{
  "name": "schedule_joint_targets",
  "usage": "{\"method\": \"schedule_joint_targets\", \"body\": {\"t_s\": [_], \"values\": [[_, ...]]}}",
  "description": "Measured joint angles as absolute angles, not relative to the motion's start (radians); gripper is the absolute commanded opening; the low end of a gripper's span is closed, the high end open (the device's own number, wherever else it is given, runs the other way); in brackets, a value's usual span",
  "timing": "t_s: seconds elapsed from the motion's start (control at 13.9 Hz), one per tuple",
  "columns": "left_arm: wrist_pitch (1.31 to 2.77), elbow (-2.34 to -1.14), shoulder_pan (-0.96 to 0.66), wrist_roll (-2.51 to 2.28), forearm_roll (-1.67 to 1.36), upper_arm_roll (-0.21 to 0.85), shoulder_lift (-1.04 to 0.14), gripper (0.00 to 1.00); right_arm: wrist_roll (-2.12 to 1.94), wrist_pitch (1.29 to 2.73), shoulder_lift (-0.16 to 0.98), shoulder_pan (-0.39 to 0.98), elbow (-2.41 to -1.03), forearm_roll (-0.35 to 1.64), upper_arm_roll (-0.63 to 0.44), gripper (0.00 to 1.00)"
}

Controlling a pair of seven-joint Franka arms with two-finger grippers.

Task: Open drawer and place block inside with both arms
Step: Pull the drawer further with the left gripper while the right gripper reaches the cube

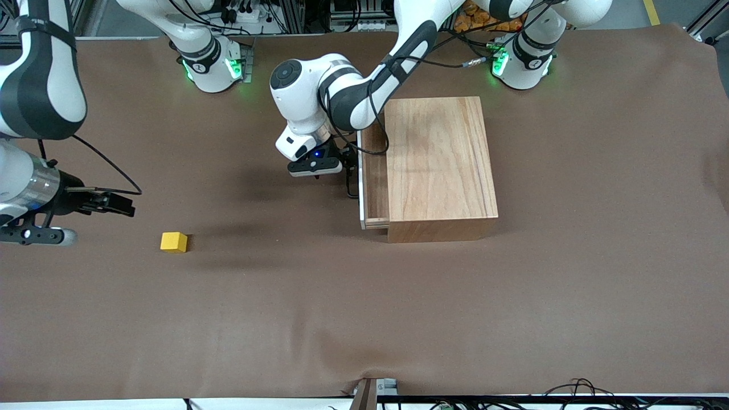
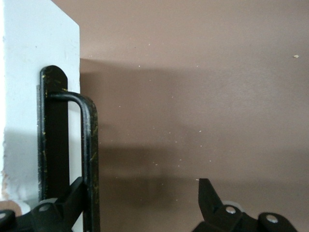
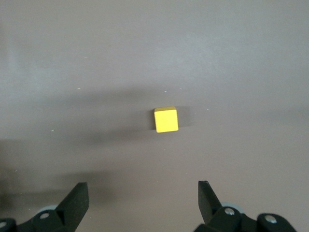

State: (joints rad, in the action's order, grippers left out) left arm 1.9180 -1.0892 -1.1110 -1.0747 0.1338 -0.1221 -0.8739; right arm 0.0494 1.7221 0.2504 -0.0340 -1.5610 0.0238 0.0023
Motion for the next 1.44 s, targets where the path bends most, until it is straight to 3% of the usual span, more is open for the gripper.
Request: {"method": "schedule_joint_targets", "body": {"t_s": [1.0,1.44], "values": [[2.042,-1.089,-1.110,-1.078,0.117,-0.100,-0.882,1.00,0.048,1.780,0.280,-0.046,-1.560,0.028,0.005,1.00],[2.129,-1.088,-1.111,-1.092,0.106,-0.082,-0.885,1.00,0.047,1.874,0.404,-0.032,-1.584,0.027,0.010,1.00]]}}
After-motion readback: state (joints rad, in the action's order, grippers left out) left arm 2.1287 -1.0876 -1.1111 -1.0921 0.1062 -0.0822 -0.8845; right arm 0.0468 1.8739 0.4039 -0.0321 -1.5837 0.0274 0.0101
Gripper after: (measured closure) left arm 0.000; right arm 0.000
